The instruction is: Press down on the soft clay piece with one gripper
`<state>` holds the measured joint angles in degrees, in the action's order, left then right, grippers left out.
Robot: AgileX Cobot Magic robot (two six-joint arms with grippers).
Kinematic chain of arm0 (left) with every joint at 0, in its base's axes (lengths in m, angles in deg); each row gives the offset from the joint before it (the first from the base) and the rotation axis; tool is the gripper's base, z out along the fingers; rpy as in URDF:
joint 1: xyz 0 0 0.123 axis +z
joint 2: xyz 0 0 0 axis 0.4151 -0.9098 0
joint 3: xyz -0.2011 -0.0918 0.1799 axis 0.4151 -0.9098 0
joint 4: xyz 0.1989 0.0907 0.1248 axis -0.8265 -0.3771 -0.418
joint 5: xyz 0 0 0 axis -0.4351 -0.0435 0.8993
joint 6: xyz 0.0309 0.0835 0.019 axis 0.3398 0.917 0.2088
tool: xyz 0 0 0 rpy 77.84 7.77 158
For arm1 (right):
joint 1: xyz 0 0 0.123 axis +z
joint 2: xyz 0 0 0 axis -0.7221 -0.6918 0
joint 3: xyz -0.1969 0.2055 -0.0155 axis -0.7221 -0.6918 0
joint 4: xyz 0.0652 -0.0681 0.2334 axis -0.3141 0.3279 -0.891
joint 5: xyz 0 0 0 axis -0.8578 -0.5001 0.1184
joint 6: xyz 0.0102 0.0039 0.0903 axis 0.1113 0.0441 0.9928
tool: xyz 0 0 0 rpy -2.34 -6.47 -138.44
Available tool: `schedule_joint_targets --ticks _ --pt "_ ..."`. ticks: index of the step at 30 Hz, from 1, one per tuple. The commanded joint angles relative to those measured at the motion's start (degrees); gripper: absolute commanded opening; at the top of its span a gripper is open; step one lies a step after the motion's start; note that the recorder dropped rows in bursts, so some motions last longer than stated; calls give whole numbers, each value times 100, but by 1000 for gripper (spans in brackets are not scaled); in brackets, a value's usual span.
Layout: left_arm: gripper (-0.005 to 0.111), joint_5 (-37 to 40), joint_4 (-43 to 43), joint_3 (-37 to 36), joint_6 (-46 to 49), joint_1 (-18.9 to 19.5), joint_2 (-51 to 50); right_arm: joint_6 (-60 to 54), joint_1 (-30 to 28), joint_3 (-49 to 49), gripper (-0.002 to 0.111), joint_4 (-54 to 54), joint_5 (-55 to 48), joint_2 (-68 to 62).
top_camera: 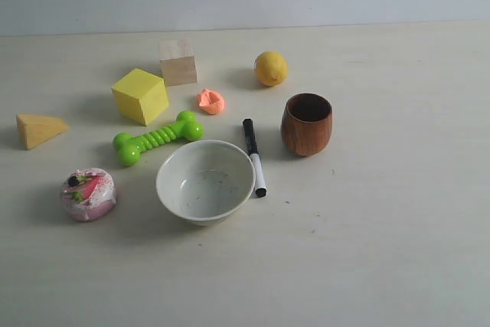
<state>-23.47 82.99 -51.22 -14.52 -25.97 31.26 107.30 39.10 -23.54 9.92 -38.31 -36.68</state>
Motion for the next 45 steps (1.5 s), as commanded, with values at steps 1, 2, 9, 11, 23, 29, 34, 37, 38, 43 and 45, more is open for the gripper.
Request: schedule_joint_targets --ticks 1,2,9,11,23,29,34,37,38,43,45 --pt "0 -64 19 15 1 -31 9 -37 -23 -310 0 -301 102 178" --pt "0 -64 19 15 1 -31 9 -49 -23 -360 0 -381 102 177" --pt "0 -64 19 15 1 -31 9 -733 -23 -732 0 -948 479 425" --pt "0 -64 19 15 1 -31 9 -1348 -23 -957 0 -1256 645 670" --pt "0 -64 19 15 1 -31 9 -2854 -23 -2313 0 -2584 509 2036" --pt "0 -64 19 15 1 -31 9 -2854 -23 -2323 0 -2620 -65 2178" --pt "0 -64 19 15 1 -31 9 -2854 -23 -2323 0 -2645 -380 2303" --pt "0 -64 19 15 1 -31 9 -2854 -23 -2356 0 -2645 -473 2488" --pt "0 -64 19 15 1 -31 9 -2854 -23 -2356 0 -2662 -473 2558" --pt "0 -64 19 15 1 -31 9 -2854 -23 -2356 0 -2662 -457 2578" --pt "0 -64 19 15 1 -31 9 -2906 -23 -2356 0 -2662 -472 2578"
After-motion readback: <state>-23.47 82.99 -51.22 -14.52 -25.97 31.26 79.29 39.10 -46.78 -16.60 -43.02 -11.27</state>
